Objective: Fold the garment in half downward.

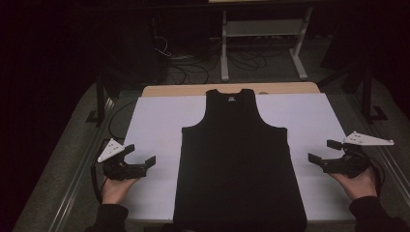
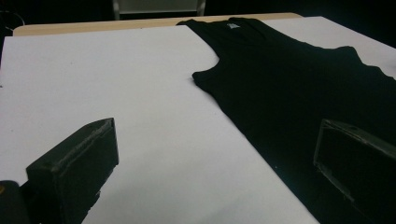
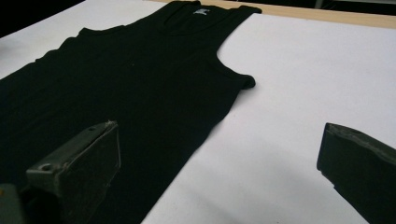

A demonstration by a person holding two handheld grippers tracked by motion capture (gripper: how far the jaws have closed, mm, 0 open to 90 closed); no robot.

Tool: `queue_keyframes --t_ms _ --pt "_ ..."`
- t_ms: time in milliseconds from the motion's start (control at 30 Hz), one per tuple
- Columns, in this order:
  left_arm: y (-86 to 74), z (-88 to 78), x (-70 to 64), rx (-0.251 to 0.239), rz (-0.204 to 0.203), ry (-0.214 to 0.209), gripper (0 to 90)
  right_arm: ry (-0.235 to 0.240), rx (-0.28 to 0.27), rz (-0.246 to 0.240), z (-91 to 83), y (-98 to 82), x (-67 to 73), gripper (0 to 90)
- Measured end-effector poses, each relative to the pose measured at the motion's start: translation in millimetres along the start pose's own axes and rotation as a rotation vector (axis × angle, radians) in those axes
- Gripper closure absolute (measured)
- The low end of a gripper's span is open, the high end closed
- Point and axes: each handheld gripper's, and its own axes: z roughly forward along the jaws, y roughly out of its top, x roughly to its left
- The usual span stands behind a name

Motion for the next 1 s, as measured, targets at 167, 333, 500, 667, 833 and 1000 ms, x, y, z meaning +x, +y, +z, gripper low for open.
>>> queue_keyframes --t_ms 167,333,500,667,833,1000 --pt "1.5 2.0 -1.8 0.012 0.019 0.001 0.0 0.001 -0.009 -0.006 -1.1 2.2 1.7 0.0" --pt "4.0 5.8 -3.6 0.018 0.031 -0.015 0.0 0.004 -0.008 -0.011 -0.5 4.3 1.4 0.0" --pt "9.2 7.1 -2.9 0.008 0.027 -0.015 0.0 0.006 -0.007 -0.02 0.5 12.4 4.1 0.0" --pt "14.4 9.7 0.0 0.027 0.047 -0.003 0.0 0.011 0.007 -0.055 3.8 19.8 10.3 0.0" --pt "19.7 13.0 1.2 0.031 0.058 -0.005 0.0 0.022 0.01 -0.066 7.2 28.1 10.6 0.0" --pt "28.3 15.1 2.0 0.04 0.078 -0.01 0.0 0.032 0.024 -0.07 12.1 35.0 10.9 0.0"
